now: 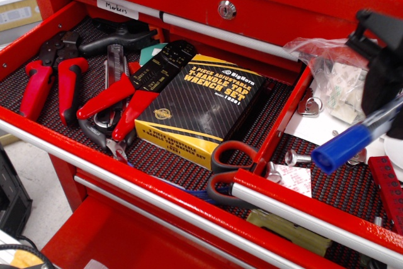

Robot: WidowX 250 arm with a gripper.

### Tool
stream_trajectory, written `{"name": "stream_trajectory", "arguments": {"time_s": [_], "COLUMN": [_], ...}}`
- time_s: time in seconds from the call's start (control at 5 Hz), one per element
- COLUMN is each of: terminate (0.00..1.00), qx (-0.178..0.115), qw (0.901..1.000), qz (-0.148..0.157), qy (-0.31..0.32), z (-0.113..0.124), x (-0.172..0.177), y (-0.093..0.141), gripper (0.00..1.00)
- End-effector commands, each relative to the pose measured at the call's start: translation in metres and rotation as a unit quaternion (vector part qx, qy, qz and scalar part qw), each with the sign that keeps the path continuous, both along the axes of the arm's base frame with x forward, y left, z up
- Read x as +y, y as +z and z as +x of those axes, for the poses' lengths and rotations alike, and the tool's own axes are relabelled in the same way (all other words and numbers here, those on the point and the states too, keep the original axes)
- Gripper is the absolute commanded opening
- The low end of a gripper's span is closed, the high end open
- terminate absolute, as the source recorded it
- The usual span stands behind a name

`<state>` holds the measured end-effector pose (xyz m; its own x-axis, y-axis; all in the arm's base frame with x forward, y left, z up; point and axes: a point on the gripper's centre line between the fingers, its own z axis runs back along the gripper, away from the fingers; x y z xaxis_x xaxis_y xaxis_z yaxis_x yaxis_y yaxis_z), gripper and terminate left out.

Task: Pick up blue pen and put into drawer

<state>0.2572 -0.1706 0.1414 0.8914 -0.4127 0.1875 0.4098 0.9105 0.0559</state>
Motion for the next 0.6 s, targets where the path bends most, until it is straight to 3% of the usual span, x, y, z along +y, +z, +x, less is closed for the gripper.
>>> {"name": "stream_trajectory", "arguments": {"time_s": [0.0, 0.2, 0.4], "terminate": [0.00, 0.00, 1.00], "qx": [-0.020, -0.020, -0.020], "qw": [0.9980, 0.9980, 0.9980], "qz": [-0.048, -0.048, -0.048], "qy": [-0.037, -0.037, -0.037], "z": [0.0068, 0.0068, 0.0068], "x": [0.0079, 0.0079, 0.0079], "y": [0.0123, 0.0123, 0.0123], "gripper": [1.00, 1.00, 1.00]}}
